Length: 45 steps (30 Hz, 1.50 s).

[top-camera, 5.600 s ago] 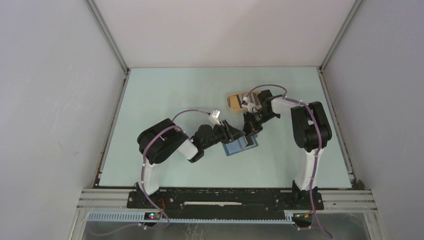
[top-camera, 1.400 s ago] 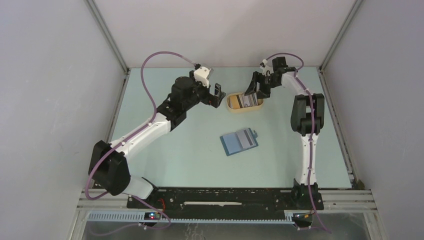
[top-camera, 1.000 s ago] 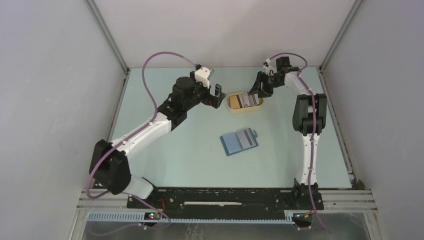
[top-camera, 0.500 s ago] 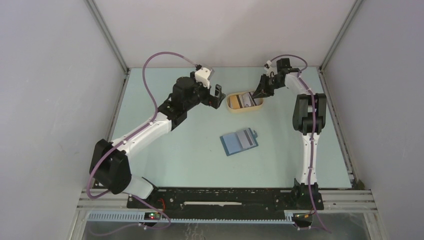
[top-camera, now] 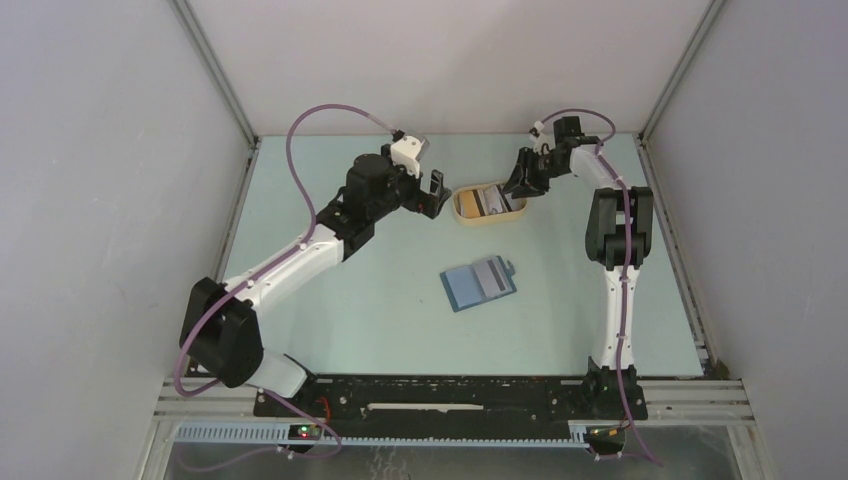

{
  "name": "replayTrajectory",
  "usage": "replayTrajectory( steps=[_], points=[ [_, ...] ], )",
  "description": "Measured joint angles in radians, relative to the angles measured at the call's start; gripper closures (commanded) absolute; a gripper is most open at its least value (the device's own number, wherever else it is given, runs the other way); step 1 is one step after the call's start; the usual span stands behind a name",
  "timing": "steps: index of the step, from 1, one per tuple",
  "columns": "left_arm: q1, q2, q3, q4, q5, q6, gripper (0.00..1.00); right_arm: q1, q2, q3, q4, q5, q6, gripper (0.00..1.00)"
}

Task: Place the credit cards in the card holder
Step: Pick up the credit card from the storage box.

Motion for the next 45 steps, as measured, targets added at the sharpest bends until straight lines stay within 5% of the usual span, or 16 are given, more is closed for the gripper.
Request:
replayTrajectory(
  steps=[9, 45],
  points=[
    [0.0, 0.0, 0.0, -0.006, 0.001, 0.0, 0.0, 0.026, 0.0, 0.012, -0.01, 0.05, -0.031, 0.3],
    [0.002, 0.011, 0.0, -0.02, 0.016, 0.001, 0.0, 0.08, 0.015, 0.068, -0.045, 0.27, -0.048, 0.45]
  ],
)
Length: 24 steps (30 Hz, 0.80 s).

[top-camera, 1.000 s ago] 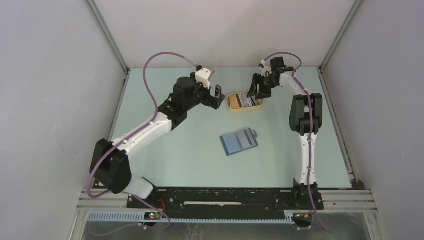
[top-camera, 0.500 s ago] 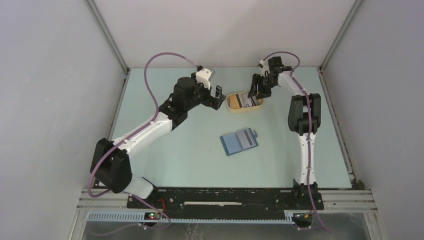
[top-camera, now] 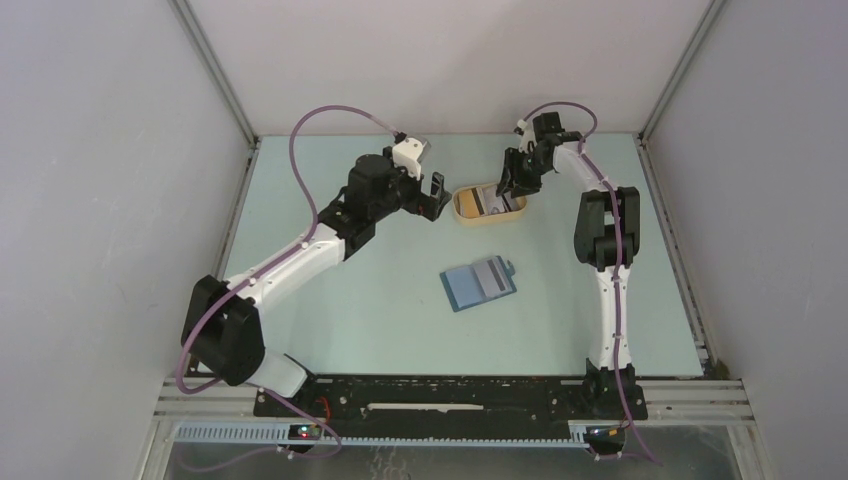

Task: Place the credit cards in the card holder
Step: Pick up the credit card from the storage box.

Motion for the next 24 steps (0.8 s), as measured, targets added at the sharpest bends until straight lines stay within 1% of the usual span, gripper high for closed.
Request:
replayTrajectory(
  steps=[7, 24],
  points=[
    [0.0, 0.0, 0.0, 0.0, 0.0, 0.0, 0.0, -0.009, 0.0, 0.0, 0.001, -0.005, 0.0, 0.5],
    [0.0, 0.0, 0.0, 0.0, 0.001, 0.0, 0.0, -0.009, -0.019, 0.0, 0.006, 0.012, -0.011, 0.6]
  ],
)
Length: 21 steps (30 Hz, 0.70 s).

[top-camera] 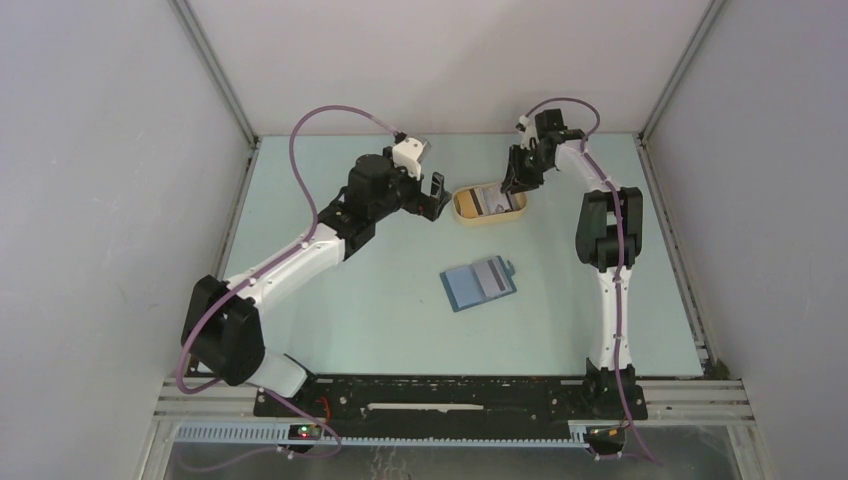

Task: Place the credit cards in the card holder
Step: Pick up the credit card from the storage box.

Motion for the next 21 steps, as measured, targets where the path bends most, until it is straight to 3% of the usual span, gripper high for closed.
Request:
replayTrajectory(
  steps=[6, 21],
  points=[
    [0.0, 0.0, 0.0, 0.0, 0.0, 0.0, 0.0, -0.002, -0.006, 0.0, 0.0, 0.013, -0.009, 0.61],
    [0.0, 0.0, 0.0, -0.001, 0.002, 0.0, 0.0, -0.018, -0.033, -0.002, -0.008, 0.082, -0.04, 0.9]
  ],
)
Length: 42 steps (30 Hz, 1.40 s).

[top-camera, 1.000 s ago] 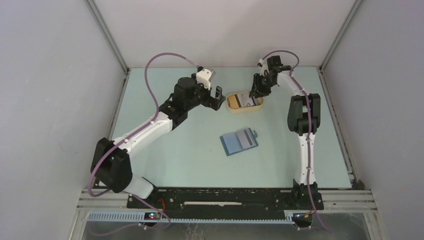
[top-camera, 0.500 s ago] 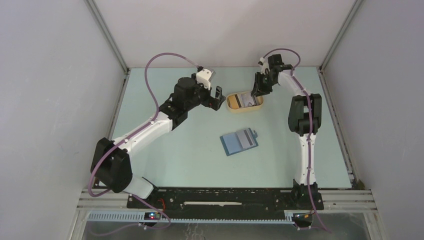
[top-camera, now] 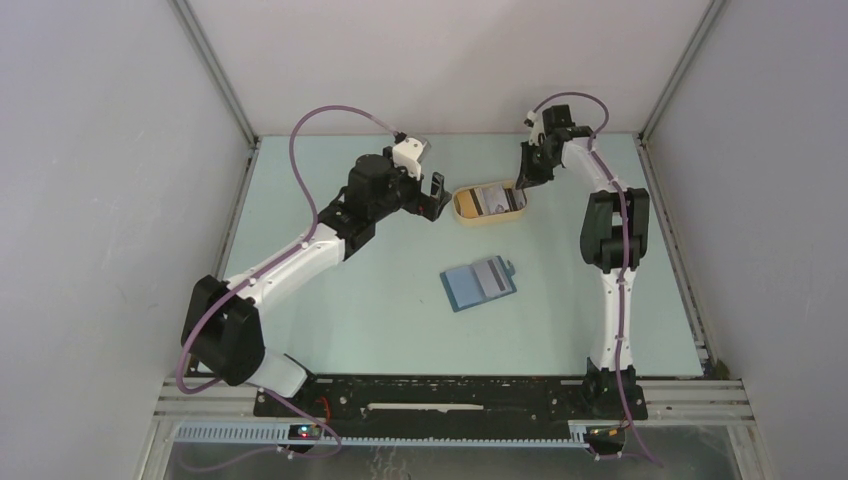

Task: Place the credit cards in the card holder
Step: Pick up the credit card from the storage box.

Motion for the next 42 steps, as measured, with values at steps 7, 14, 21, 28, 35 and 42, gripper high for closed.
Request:
replayTrajectory(
  steps=[7, 14, 21, 28, 35, 42],
  points=[
    [0.0, 0.0, 0.0, 0.0, 0.001, 0.0, 0.0, 0.008, -0.003, -0.006, 0.004, 0.046, -0.026, 1.0],
    [0.0, 0.0, 0.0, 0.0, 0.001, 0.0, 0.0, 0.043, -0.078, -0.084, 0.057, 0.126, -0.077, 1.0],
    [0.0, -0.058, -0.027, 0.045, 0.036, -0.037, 0.0, 0.068, -0.229, -0.14, 0.093, 0.169, -0.122, 1.0],
    [0.001, -0.198, -0.214, 0.208, 0.166, -0.235, 0.01, 0.063, -0.45, -0.288, 0.113, 0.032, -0.175, 1.0],
    [-0.019, -0.329, -0.488, 0.434, 0.275, -0.539, 0.01, 0.051, -0.776, -0.551, 0.11, -0.33, -0.209, 1.0],
    [-0.203, -0.569, -0.7, 0.617, 0.19, -0.65, 0.0, 0.028, -1.212, -1.014, 0.381, -0.723, -0.013, 1.0]
  ],
)
